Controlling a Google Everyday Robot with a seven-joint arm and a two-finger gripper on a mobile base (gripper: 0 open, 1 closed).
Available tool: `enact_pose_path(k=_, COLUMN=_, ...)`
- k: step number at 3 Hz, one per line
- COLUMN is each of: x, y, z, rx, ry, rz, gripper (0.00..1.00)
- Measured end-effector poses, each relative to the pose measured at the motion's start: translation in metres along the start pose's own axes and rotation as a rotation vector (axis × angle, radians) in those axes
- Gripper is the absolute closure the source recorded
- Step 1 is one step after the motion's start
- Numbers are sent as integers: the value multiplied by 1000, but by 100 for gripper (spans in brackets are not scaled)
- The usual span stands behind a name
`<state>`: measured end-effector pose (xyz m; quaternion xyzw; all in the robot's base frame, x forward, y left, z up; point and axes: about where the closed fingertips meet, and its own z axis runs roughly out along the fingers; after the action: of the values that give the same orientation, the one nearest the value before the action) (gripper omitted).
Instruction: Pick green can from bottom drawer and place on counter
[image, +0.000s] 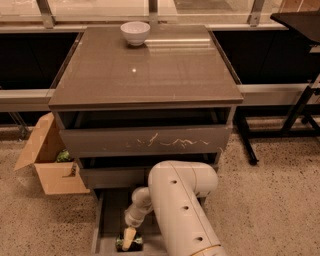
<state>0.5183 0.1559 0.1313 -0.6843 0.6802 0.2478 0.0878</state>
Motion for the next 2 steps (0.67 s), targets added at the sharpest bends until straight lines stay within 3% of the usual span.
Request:
enact_pose_path(k=1, x=0, y=1, z=1, rx=-7, ry=-1, rz=-1, gripper=0)
enact_pose_path(k=2, x=4, y=4, z=12, rx=-16, ry=39, rz=3, gripper=0)
